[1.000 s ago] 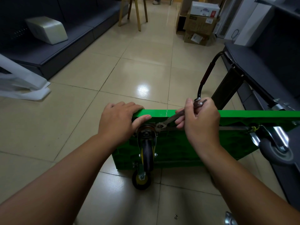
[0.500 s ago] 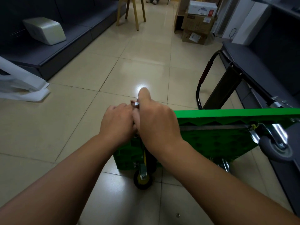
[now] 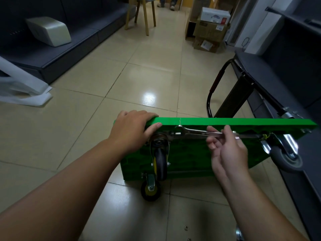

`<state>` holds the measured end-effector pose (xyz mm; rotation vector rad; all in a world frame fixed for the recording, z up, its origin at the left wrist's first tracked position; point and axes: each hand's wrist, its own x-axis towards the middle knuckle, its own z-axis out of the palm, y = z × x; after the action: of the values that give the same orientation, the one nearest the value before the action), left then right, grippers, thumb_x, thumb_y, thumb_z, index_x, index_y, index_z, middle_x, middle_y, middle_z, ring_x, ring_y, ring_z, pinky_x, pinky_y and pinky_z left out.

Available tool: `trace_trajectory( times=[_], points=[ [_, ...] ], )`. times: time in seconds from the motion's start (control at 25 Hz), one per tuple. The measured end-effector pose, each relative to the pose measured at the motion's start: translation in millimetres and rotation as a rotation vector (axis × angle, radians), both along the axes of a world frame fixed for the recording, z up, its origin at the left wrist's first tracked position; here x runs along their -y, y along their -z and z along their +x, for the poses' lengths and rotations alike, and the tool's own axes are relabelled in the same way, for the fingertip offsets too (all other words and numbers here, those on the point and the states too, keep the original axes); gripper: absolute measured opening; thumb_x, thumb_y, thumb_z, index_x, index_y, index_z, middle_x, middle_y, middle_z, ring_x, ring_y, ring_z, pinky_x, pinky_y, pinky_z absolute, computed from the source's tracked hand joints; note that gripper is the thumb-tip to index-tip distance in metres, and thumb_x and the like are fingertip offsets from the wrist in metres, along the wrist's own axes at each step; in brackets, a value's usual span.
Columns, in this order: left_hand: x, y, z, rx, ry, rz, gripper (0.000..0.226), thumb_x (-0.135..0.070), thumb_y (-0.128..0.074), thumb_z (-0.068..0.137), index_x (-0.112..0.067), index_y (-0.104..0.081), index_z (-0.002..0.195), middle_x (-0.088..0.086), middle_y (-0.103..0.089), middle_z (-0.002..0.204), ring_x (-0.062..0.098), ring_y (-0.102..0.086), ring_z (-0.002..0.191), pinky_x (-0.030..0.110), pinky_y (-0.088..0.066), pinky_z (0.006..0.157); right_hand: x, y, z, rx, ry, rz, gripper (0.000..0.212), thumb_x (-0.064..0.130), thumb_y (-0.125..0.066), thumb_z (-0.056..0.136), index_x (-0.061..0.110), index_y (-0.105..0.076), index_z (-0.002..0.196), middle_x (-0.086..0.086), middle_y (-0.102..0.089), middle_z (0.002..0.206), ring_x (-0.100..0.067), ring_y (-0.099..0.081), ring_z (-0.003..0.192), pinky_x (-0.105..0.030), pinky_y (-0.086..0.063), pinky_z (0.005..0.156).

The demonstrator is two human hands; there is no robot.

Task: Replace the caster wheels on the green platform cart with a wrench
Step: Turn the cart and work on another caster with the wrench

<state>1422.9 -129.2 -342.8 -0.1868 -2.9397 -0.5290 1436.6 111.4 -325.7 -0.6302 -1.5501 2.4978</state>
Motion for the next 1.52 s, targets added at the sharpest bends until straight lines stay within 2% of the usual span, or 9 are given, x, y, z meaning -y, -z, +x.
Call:
trace_trajectory(
  times=[0.12,0.24,0.56,0.88,0.96,1.24,1.36,1.44,1.52],
  points=[
    [-1.0,0.3,-0.7,-0.004,-0.001,0.006,0.047,-0.058,-0.039,0.1,-0.035,-0.056,0.138,-0.01,-0.067,0.114,0.018,-0.057,0.102,0.039,-0.036,0.092,-10.2,27.1,-1.5,0.097,0.075,-0.232,0.011,0.023,-0.046,0.106,0.013,-0.045,0.106,-0.014,-0.072,0.09,-0.011,-0.058,0.053,-0.017,-0.042,0.043],
    [-0.6,2.1,-1.7,-0.023,0.002,0.013,0.047,-0.058,-0.04,0.1,-0.035,-0.057,0.137,-0.01,-0.068,0.117,0.018,-0.058,0.105,0.039,-0.036,0.093,-4.6,40.8,-5.9,0.116,0.091,-0.351,0.011,0.023,-0.044,0.107,0.013,-0.043,0.102,-0.01,-0.071,0.081,-0.01,-0.054,0.05,-0.016,-0.039,0.04],
    [1.7,6.3,-4.1,-0.086,0.011,-0.005,0.048,-0.06,-0.037,0.1,-0.038,-0.06,0.135,-0.013,-0.068,0.113,0.016,-0.059,0.1,0.038,-0.038,0.086,15.2,70.5,-7.7,0.143,0.025,-0.355,0.011,0.023,-0.046,0.106,0.012,-0.045,0.104,-0.009,-0.072,0.079,-0.01,-0.056,0.052,-0.017,-0.039,0.041],
    [1.1,8.9,-5.6,-0.116,0.009,-0.007,0.057,-0.065,-0.031,0.095,-0.036,-0.062,0.134,-0.013,-0.069,0.11,0.016,-0.06,0.098,0.036,-0.036,0.081,15.8,82.7,-7.8,0.08,0.019,-0.473,0.014,0.025,-0.047,0.105,0.011,-0.05,0.107,-0.008,-0.072,0.085,-0.01,-0.062,0.063,-0.016,-0.048,0.05],
    [0.7,9.0,-5.8,-0.117,0.01,-0.006,0.058,-0.065,-0.031,0.095,-0.036,-0.062,0.134,-0.013,-0.069,0.111,0.016,-0.06,0.099,0.036,-0.036,0.082,15.8,78.0,-8.5,0.019,0.042,-0.395,0.017,0.025,-0.049,0.105,0.01,-0.05,0.114,-0.009,-0.073,0.089,-0.011,-0.065,0.066,-0.017,-0.05,0.053],
    [0.8,8.2,-5.7,-0.109,0.006,-0.008,0.058,-0.065,-0.029,0.095,-0.037,-0.061,0.133,-0.013,-0.068,0.111,0.017,-0.059,0.099,0.036,-0.034,0.081,20.3,60.3,-8.1,-0.122,0.107,-0.03,0.012,0.022,-0.051,0.104,0.01,-0.048,0.104,-0.012,-0.072,0.086,-0.016,-0.067,0.062,-0.021,-0.053,0.054],
    [-0.3,7.0,-6.3,-0.124,0.003,-0.033,0.057,-0.065,-0.029,0.095,-0.038,-0.062,0.132,-0.013,-0.068,0.11,0.017,-0.06,0.098,0.035,-0.033,0.08,30.8,14.1,-9.7,-0.272,-0.058,0.447,0.006,0.022,-0.054,0.102,0.017,-0.051,0.099,-0.01,-0.073,0.087,-0.019,-0.07,0.065,-0.022,-0.053,0.052],
    [-1.3,5.7,-5.0,-0.128,-0.001,-0.029,0.056,-0.065,-0.03,0.094,-0.037,-0.063,0.131,-0.012,-0.069,0.108,0.018,-0.06,0.097,0.037,-0.036,0.081,47.4,-17.4,-13.2,-0.328,-0.219,0.726,0.007,0.023,-0.056,0.101,0.018,-0.052,0.098,-0.004,-0.071,0.088,-0.013,-0.07,0.067,-0.019,-0.053,0.053],
    [-1.7,4.7,-3.2,-0.123,-0.006,-0.022,0.056,-0.066,-0.03,0.094,-0.037,-0.064,0.128,-0.012,-0.069,0.105,0.018,-0.061,0.096,0.038,-0.037,0.082,64.2,-32.2,-13.6,-0.352,-0.318,0.967,0.012,0.027,-0.057,0.101,0.017,-0.052,0.099,0.001,-0.068,0.087,-0.01,-0.068,0.07,-0.024,-0.054,0.056]
  ],
)
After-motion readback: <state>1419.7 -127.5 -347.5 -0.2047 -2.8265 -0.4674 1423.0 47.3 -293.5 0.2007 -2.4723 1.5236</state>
